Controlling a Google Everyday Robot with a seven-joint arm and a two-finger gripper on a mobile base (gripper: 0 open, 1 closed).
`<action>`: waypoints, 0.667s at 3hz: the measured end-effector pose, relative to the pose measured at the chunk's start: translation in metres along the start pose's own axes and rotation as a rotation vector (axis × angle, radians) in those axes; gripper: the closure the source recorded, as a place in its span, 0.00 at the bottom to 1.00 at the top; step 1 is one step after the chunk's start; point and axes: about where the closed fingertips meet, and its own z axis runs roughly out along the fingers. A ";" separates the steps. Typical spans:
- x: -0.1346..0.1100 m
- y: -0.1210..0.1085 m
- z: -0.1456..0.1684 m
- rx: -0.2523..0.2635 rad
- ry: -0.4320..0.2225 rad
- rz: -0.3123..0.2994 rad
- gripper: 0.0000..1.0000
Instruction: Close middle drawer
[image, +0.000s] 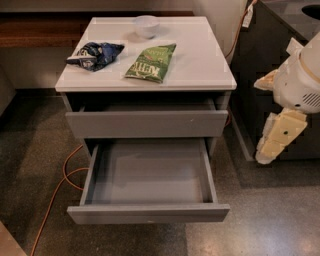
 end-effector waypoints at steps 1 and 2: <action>0.002 -0.002 0.030 -0.025 -0.027 -0.032 0.00; -0.003 -0.001 0.089 -0.041 -0.032 -0.077 0.00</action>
Offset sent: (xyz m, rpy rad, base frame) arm 0.0336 0.0168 -0.0967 0.0430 0.0033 0.0993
